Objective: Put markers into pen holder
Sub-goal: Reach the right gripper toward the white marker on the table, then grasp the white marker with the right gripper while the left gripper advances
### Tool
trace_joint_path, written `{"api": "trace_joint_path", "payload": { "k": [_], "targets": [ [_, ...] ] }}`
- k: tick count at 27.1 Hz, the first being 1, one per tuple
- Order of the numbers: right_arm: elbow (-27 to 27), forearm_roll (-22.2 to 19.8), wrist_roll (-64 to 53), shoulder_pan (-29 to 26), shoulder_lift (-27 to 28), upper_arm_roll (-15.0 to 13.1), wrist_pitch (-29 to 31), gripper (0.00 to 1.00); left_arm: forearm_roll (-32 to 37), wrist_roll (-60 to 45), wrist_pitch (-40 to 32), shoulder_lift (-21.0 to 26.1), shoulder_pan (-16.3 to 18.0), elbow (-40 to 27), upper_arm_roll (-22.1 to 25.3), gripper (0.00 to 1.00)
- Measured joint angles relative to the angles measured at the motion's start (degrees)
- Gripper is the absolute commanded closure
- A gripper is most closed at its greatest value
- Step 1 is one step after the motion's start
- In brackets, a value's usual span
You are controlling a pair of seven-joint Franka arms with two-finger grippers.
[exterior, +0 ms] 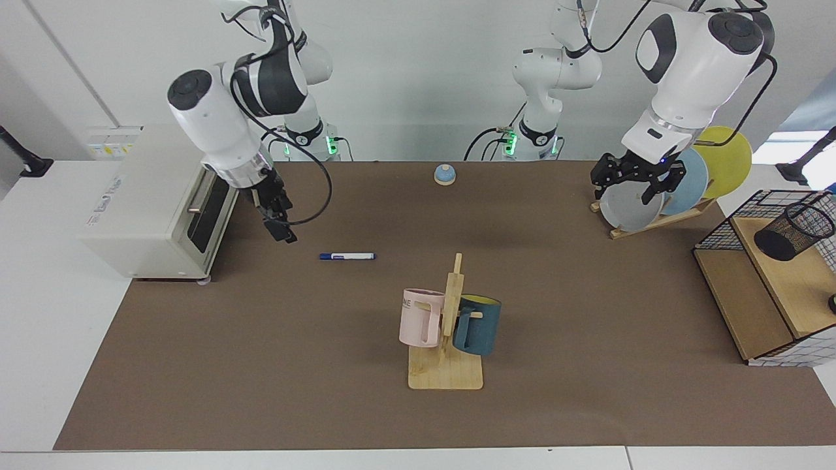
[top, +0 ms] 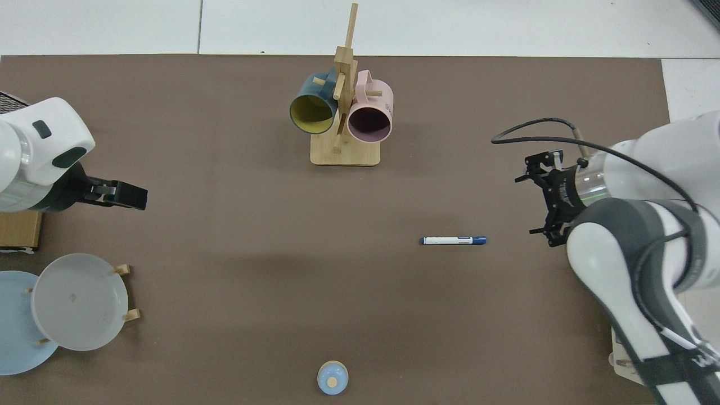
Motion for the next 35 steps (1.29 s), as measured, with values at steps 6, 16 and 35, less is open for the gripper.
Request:
{"api": "trace_joint_path", "payload": {
  "k": [6, 16, 35],
  "targets": [
    [-3.6, 1.2, 15.8, 5.7, 4.6, 0.2, 9.3, 0.0, 0.0, 0.0, 0.0, 0.0, 0.0, -0.2, 0.0, 0.0],
    [-7.4, 5.3, 19.9, 6.7, 9.3, -0.2, 13.4, 0.0, 0.0, 0.0, -0.1, -0.3, 0.0, -0.8, -0.1, 0.0],
    [-15.9, 5.4, 13.3, 6.5, 9.2, -0.5, 17.1, 0.01, 0.0, 0.0, -0.1, -0.9, 0.0, -1.8, -0.4, 0.0]
  ]
}}
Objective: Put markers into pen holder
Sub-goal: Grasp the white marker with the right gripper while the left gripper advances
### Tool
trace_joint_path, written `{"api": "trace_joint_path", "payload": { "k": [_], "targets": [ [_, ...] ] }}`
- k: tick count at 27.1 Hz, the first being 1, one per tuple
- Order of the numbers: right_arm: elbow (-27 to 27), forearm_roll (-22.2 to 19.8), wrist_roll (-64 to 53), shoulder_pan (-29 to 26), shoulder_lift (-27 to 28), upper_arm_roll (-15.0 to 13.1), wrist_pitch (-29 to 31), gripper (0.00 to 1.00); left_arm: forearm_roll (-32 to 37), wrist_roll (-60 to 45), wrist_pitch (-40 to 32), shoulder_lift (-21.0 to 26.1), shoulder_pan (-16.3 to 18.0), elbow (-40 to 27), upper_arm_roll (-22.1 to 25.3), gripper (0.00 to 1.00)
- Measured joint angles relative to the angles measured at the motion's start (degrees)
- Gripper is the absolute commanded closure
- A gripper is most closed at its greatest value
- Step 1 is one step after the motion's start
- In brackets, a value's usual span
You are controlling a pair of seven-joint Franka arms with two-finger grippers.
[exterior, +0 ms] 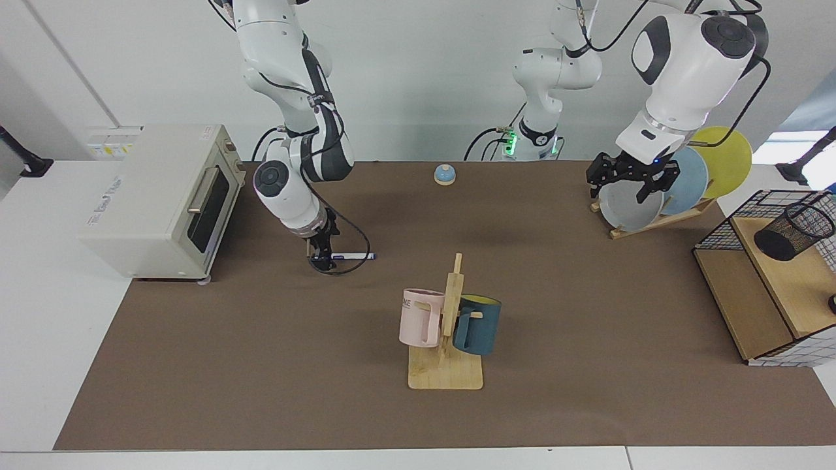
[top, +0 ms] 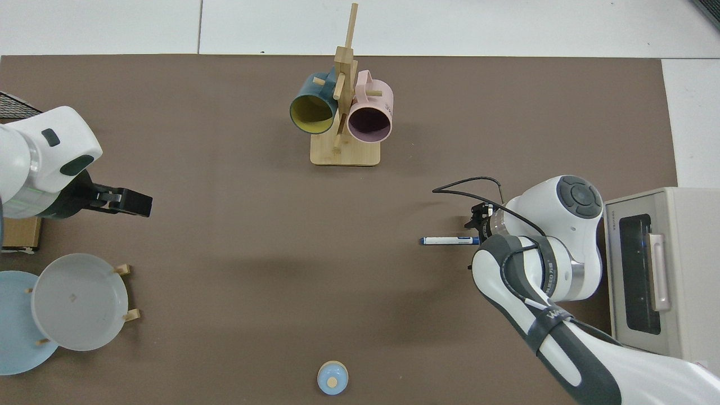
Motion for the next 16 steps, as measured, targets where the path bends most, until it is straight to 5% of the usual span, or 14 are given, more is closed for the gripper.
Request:
{"api": "trace_joint_path", "payload": {
  "k": [1, 7, 16],
  "targets": [
    [-0.1, 0.0, -0.2, 0.0, 0.0, 0.0, 0.1, 0.07, 0.0, 0.0, 0.0, 0.0, 0.0, 0.0, 0.0, 0.0],
    [-0.5, 0.0, -1.3, -0.4, 0.0, -0.1, 1.5, 1.0, 0.0, 0.0, 0.0, 0.0, 0.0, 0.0, 0.0, 0.0],
    [-0.4, 0.4, -3.1, -1.1, -0.3, -0.1, 2.0, 1.0, 0.0, 0.0, 0.0, 0.0, 0.0, 0.0, -0.1, 0.0]
  ]
}}
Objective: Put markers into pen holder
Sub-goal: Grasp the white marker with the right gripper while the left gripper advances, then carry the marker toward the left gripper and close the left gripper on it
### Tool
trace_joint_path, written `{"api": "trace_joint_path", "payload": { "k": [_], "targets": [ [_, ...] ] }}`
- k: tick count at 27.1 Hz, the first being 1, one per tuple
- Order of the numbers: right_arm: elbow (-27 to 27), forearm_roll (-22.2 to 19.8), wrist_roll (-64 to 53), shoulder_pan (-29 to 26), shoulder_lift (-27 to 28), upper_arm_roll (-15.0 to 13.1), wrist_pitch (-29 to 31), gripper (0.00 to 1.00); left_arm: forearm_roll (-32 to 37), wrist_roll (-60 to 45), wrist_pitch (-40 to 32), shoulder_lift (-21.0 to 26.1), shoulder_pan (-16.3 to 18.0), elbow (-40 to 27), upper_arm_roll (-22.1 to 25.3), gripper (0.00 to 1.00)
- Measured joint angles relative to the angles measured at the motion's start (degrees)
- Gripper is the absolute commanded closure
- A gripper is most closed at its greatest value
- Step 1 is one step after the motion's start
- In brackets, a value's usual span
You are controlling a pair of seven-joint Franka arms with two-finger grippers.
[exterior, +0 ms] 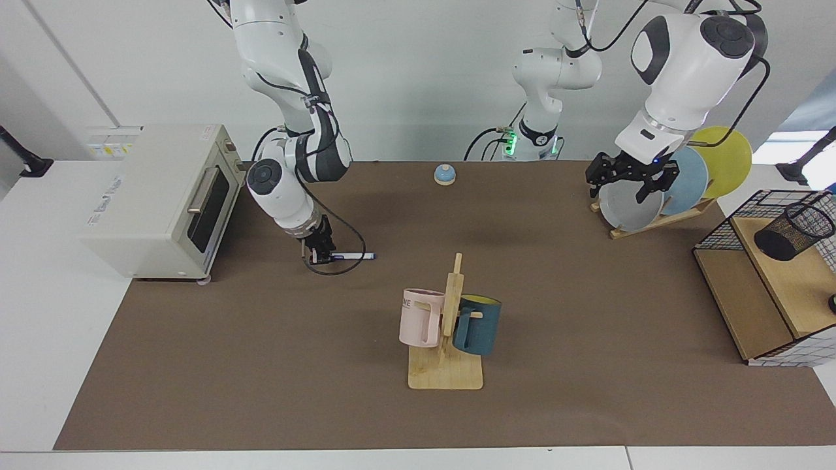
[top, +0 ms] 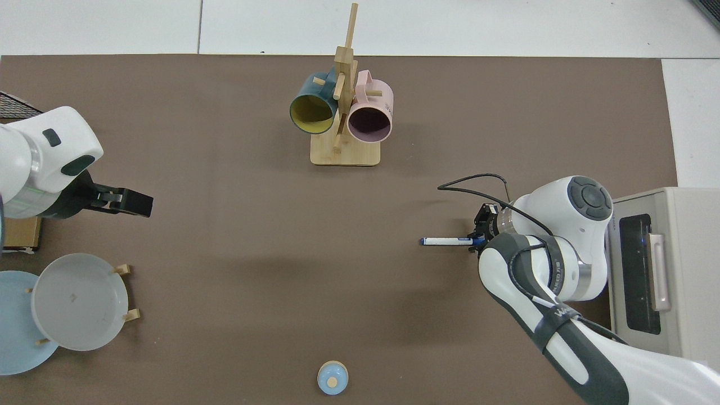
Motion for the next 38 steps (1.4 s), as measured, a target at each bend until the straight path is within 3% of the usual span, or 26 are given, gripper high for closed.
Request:
{"api": "trace_joint_path", "payload": {
  "k": [9, 15, 20, 25, 31, 38],
  "targets": [
    [1.6, 0.1, -0.4, 0.0, 0.1, 0.3, 0.0, 1.0, 0.0, 0.6, 0.0, 0.0, -0.4, 0.0, 0.0, 0.0],
    [8.0, 1.6, -0.5, 0.3, -0.1, 0.7, -3.9, 1.0, 0.0, 4.9, 0.0, 0.0, -0.6, 0.0, -0.1, 0.0],
    [15.7, 5.4, -0.5, 0.4, -1.1, 0.8, -10.1, 1.0, -0.1, 14.3, 0.1, -0.1, -1.3, 0.0, -0.1, 0.0],
    [20.0, 8.6, -0.5, 0.8, -3.4, 1.0, -14.7, 1.0, -0.7, 27.8, 0.1, -0.1, -2.9, 0.0, -0.7, 0.0],
    [21.5, 9.8, 1.2, 4.3, -6.4, 1.3, -15.7, 1.0, -1.9, 35.6, 1.4, -0.1, -3.8, 0.0, -3.5, 0.0],
    [22.8, 9.9, 11.4, 11.3, -8.4, 1.4, -15.1, 1.0, -4.6, 48.5, 6.6, 0.0, -4.3, -0.1, -5.9, 0.0]
  ]
}}
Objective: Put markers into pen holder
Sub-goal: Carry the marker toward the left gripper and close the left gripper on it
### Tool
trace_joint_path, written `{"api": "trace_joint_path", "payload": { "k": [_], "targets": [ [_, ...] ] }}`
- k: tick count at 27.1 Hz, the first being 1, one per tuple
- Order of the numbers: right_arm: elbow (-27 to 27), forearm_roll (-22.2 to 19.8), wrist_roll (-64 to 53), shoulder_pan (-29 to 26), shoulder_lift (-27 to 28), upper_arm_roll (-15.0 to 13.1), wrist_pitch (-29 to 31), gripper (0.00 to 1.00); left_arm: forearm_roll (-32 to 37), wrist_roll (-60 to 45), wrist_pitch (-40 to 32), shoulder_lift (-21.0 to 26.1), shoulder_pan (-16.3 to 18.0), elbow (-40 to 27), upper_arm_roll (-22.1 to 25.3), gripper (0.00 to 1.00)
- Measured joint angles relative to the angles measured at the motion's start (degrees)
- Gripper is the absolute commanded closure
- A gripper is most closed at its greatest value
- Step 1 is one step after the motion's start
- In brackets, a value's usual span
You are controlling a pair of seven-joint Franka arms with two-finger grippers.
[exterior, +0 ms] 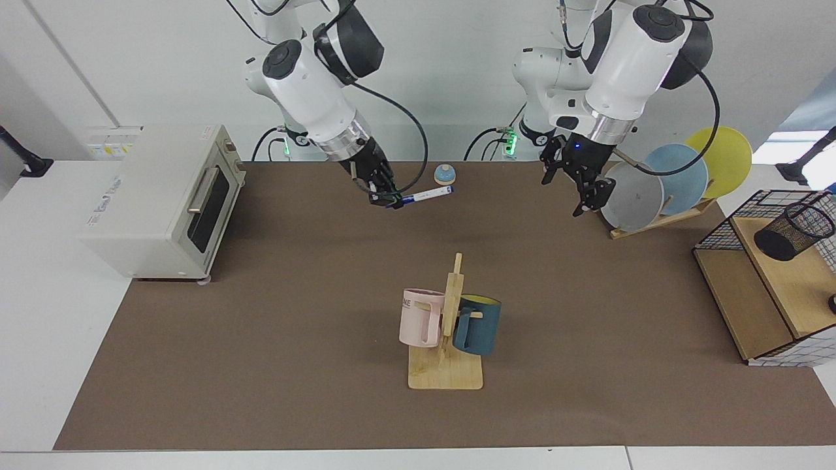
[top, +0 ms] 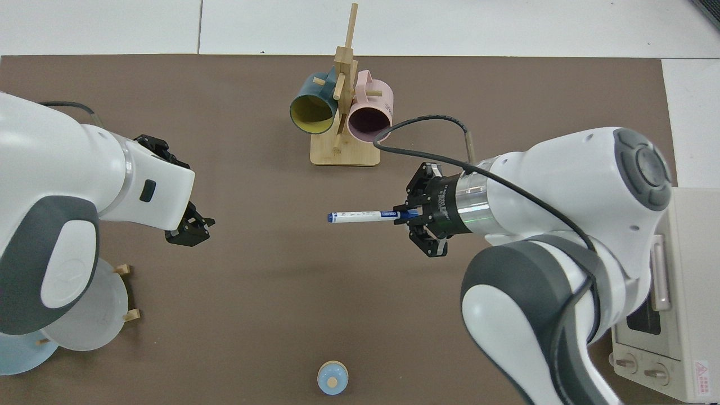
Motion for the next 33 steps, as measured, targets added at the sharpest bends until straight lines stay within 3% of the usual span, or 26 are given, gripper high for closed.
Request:
{"api": "trace_joint_path", "payload": {
  "k": [6, 15, 23, 33],
  "targets": [
    [0.4, 0.0, 7.7, 5.5, -0.2, 0.1, 3.9, 1.0, -6.1, 12.9, 0.8, 0.0, 0.0, 0.0, -0.3, 0.0],
    [0.4, 0.0, 12.9, 9.6, -0.2, 0.1, 6.0, 1.0, -10.6, 22.6, 0.7, -0.1, -0.8, -1.4, -1.1, 0.0],
    [0.4, 3.3, 13.8, 10.3, -0.3, 0.2, 7.0, 1.0, -13.0, 25.4, -0.8, -1.6, -1.2, -3.7, -1.2, 0.0],
    [-0.4, 3.5, 14.2, 11.3, -0.2, 0.4, 8.2, 1.0, -14.4, 25.7, -3.5, -4.2, -1.5, -3.7, -1.7, 0.03]
  ]
}}
